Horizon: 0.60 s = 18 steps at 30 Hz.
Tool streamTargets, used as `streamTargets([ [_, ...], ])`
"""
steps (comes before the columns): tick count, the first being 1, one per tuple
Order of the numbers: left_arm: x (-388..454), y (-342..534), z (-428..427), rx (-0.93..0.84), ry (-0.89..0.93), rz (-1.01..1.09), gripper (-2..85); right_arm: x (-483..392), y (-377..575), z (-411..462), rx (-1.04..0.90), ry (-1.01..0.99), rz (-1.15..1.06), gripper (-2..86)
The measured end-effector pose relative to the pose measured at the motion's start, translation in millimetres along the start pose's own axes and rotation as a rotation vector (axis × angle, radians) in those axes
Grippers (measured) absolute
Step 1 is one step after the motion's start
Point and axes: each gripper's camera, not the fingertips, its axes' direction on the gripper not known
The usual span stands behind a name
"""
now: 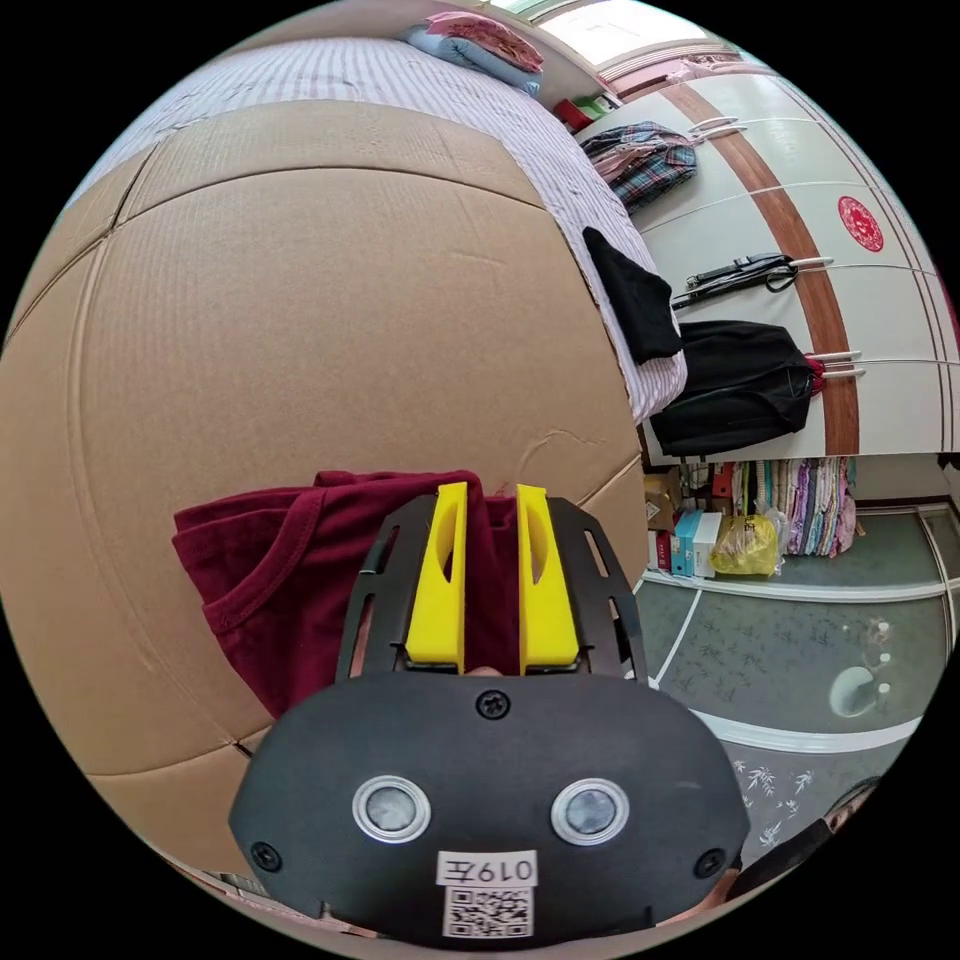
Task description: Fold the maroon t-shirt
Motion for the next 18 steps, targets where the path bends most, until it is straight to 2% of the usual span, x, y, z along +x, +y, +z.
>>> streamTargets([
  [7,-3.0,52.6,5.4,0.031,-0.055,0.040,5.4,27.7,20.4,7.2,-0.012,-0.010,0.014,1.0],
  [13,-10.6,154.5,-35.0,0.231,0.057,0.273,2.7,68.2,47.3,22.6,-0.031,-0.021,0.010,1.6],
  [18,-32.7,280.5,-70.0,0.407,0.123,0.480,2.1,104.6,77.3,38.1,-0.056,0.017,-0.041,2.7],
])
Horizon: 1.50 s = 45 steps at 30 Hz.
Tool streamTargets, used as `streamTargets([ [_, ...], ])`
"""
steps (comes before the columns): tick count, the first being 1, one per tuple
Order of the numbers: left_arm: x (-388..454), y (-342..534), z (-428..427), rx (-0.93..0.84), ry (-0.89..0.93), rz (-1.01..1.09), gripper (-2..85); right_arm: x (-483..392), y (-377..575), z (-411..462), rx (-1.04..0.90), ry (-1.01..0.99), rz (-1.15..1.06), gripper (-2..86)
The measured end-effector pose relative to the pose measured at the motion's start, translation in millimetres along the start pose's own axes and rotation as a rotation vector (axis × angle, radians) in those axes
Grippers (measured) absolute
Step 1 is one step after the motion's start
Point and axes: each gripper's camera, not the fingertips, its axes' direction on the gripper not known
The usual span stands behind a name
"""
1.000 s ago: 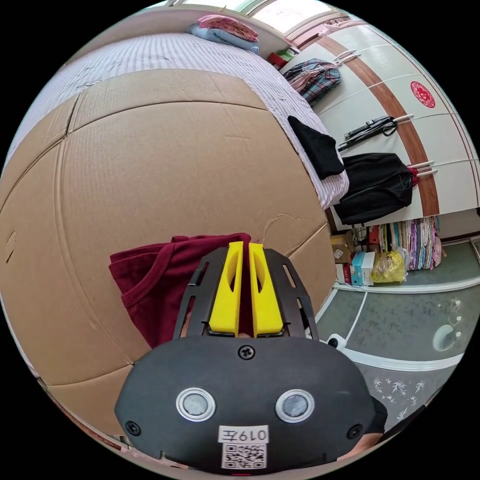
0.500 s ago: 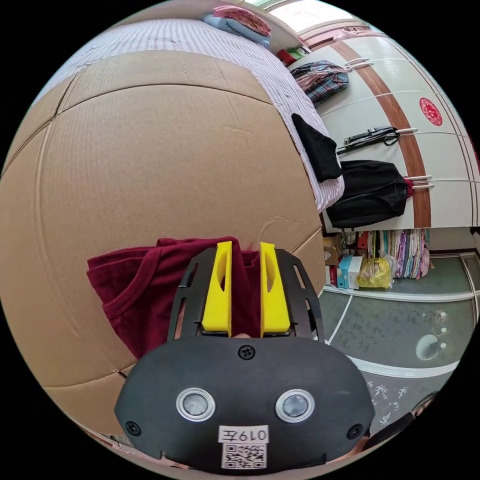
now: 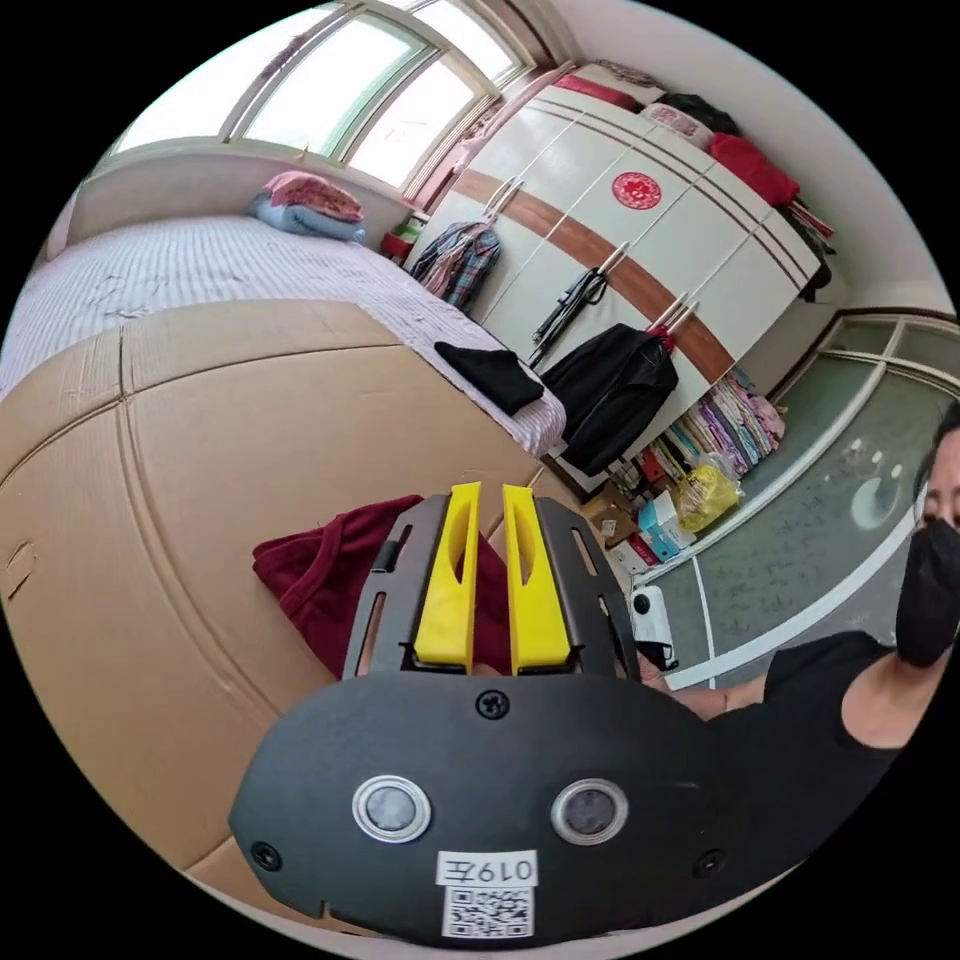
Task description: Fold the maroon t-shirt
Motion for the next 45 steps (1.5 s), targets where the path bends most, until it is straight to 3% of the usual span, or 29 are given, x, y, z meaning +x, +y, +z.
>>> streamTargets([
  [5,42.6,110.4,-37.5,0.052,-0.118,0.163,3.8,53.9,46.7,15.4,-0.027,0.075,-0.047,4.6],
  [9,62.6,198.1,-31.8,-0.097,-0.240,0.135,8.4,82.9,84.2,20.4,-0.028,0.178,-0.182,4.2],
  [16,78.9,322.1,-15.9,-0.098,-0.235,-0.102,11.9,86.2,174.8,89.7,-0.117,0.452,-0.897,0.2],
  [24,224.6,438.1,62.9,-0.240,-0.970,0.598,10.3,180.6,281.3,201.8,-0.195,0.681,-1.368,-0.9],
  [30,250.7,477.6,101.5,-0.222,-0.971,0.642,9.6,276.1,318.5,249.6,-0.283,0.687,-1.406,0.0],
  [38,261.7,527.5,144.4,-0.296,-1.056,0.757,8.2,420.9,417.7,306.5,-0.343,0.820,-1.952,4.7],
  [45,256.7,558.3,151.1,-0.278,-1.030,0.722,7.6,512.3,417.7,325.7,-0.421,0.759,-2.020,6.8],
])
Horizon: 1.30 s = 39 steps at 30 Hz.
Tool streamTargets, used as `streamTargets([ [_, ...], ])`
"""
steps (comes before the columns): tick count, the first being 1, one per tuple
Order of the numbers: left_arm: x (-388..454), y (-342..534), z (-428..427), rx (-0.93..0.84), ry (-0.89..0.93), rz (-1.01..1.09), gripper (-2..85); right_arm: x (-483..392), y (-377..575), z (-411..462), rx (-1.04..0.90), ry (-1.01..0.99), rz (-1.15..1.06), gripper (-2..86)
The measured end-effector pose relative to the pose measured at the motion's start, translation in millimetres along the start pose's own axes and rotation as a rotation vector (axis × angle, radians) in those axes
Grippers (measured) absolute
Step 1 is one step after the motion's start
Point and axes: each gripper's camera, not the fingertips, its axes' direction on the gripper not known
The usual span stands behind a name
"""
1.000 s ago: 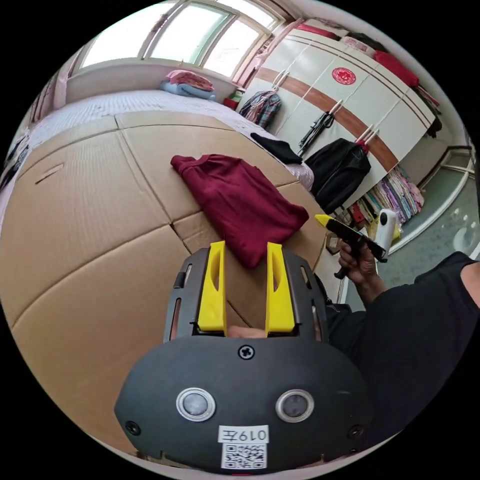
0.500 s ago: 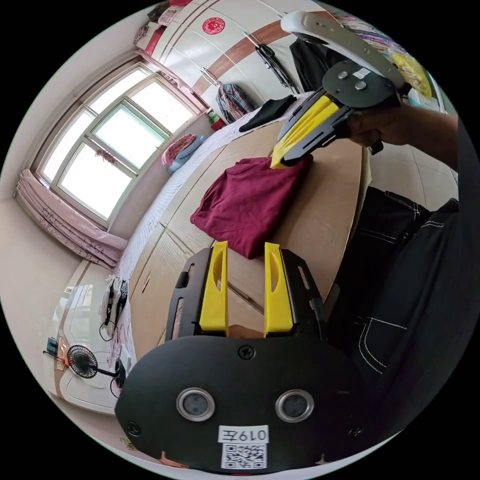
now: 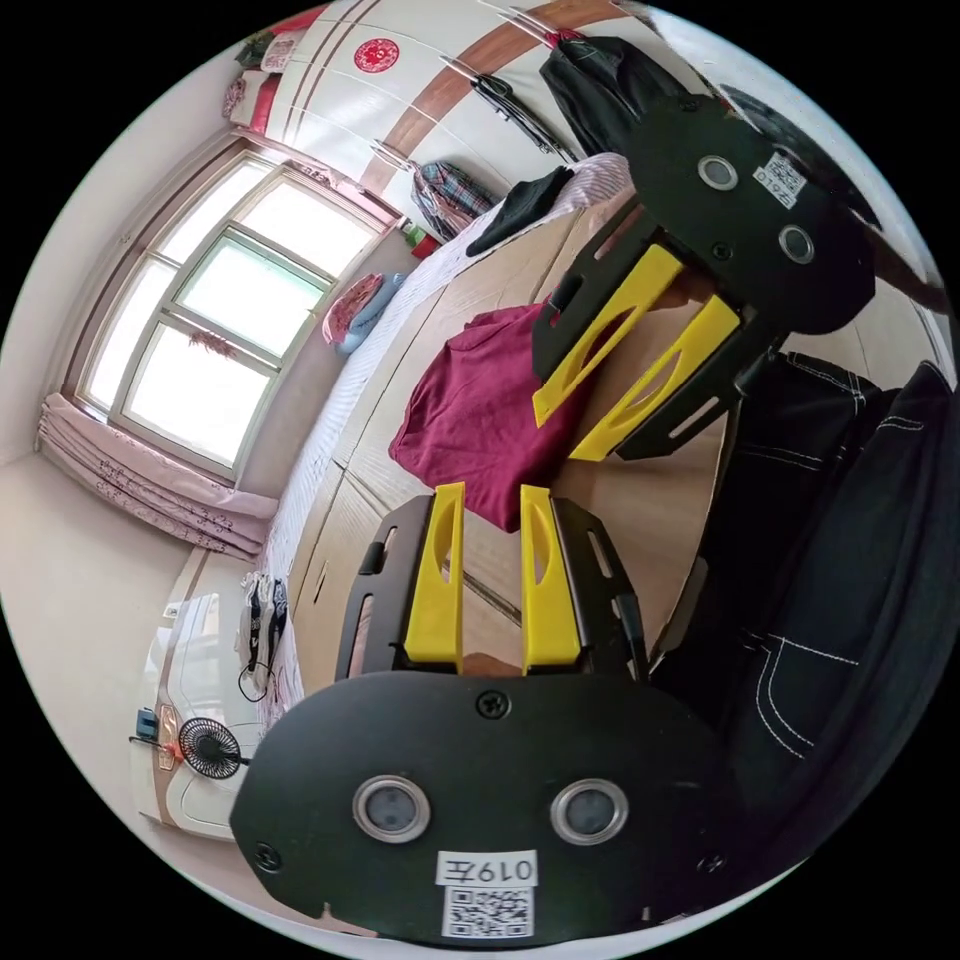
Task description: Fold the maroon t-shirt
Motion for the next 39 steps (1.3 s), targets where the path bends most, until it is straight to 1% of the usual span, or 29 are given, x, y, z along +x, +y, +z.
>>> streamTargets([
  [3,8.4,8.4,1.7,0.012,0.016,-0.024,7.4,-11.9,23.6,29.4,-0.004,0.028,0.005,5.6],
  [7,23.1,16.7,4.4,0.023,0.028,-0.004,7.4,-18.8,58.9,59.2,0.009,0.037,0.028,0.6],
  [10,36.4,22.3,8.6,0.027,0.033,0.024,7.5,-14.6,85.9,75.4,0.023,0.017,0.062,-0.3],
  [13,46.9,24.5,19.3,0.009,0.000,0.041,7.5,-8.6,112.2,90.1,0.039,-0.003,0.099,-0.6],
  [19,67.3,22.6,38.7,-0.050,-0.100,0.076,6.4,-7.3,158.8,117.4,0.048,0.030,0.111,-0.7],
  [22,84.9,25.3,42.0,-0.041,-0.090,0.161,6.3,-2.8,178.9,128.1,0.053,0.040,0.128,-0.7],
  [24,88.4,26.2,45.6,-0.041,-0.064,0.157,6.6,3.2,190.6,134.2,0.057,0.036,0.144,-0.7],
  [28,88.5,27.0,59.8,-0.078,-0.122,0.132,5.9,12.6,214.3,144.7,0.062,0.032,0.150,-0.7],
  [33,94.1,28.3,75.8,-0.135,-0.147,0.131,2.4,17.9,238.5,156.5,0.053,0.012,0.133,-0.4],
  [36,101.2,29.4,83.6,-0.159,-0.147,0.151,1.4,19.5,253.5,162.1,0.051,-0.022,0.105,0.7],
  [39,106.9,30.9,93.5,-0.172,-0.170,0.176,1.0,20.3,265.7,168.1,0.027,-0.001,0.076,4.7],
])
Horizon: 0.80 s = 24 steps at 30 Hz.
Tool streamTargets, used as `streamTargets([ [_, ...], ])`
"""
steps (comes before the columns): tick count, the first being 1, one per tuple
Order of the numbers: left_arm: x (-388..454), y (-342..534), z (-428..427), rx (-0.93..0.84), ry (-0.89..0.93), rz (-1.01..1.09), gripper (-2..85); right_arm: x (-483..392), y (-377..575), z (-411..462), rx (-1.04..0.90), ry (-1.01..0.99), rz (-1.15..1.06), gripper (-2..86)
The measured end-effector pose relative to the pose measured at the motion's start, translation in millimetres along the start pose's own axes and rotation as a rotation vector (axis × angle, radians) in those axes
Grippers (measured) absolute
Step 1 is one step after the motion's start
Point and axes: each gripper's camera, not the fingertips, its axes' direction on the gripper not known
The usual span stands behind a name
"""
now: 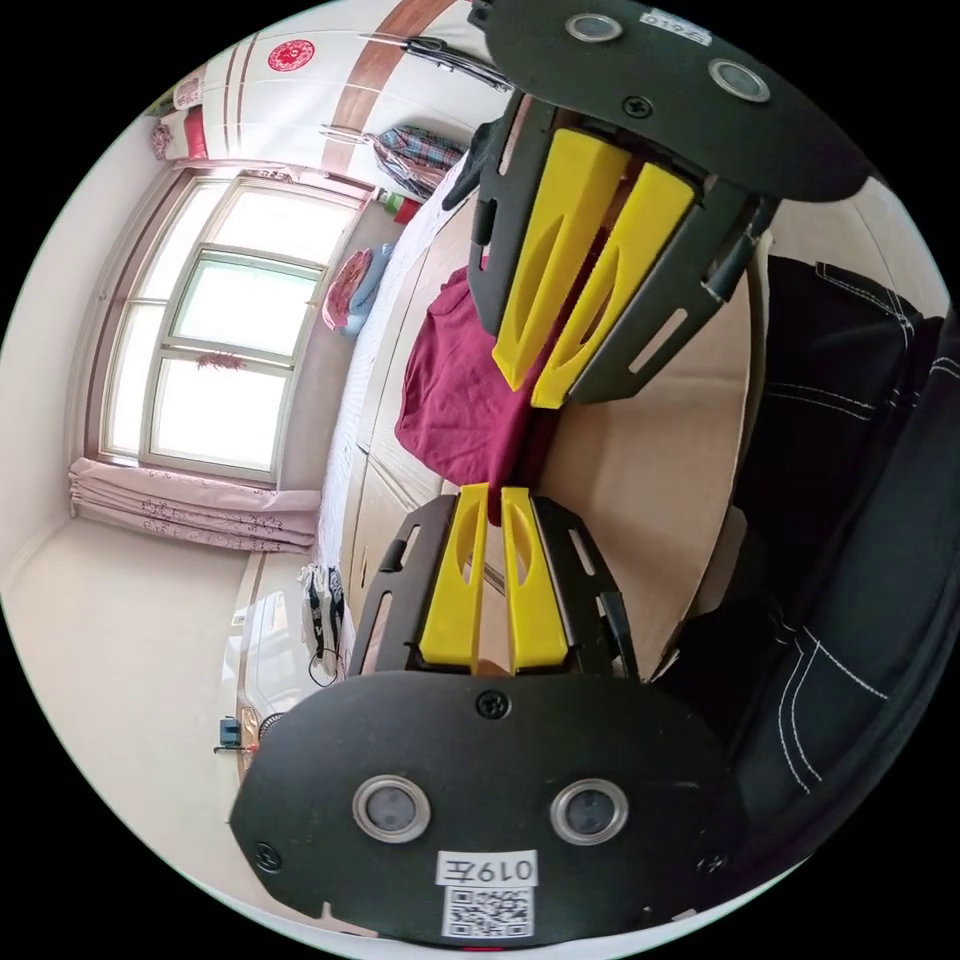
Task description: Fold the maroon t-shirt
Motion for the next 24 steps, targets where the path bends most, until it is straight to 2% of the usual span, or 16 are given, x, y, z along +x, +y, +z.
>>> streamTargets([
  [4,1.0,0.3,6.2,0.009,-0.007,0.014,0.9,1.3,12.0,5.2,-0.028,0.027,-0.042,6.1],
  [9,16.4,2.7,15.1,0.013,-0.078,0.138,0.7,5.4,15.5,13.1,-0.074,0.072,-0.079,2.3],
  [14,21.3,4.8,23.4,-0.014,-0.073,0.225,0.7,13.5,5.3,10.0,-0.091,0.056,-0.082,0.7],
  [24,10.3,-0.1,35.6,0.003,-0.047,0.181,0.4,19.9,-15.6,-34.3,-0.104,0.137,-0.140,5.3],
])
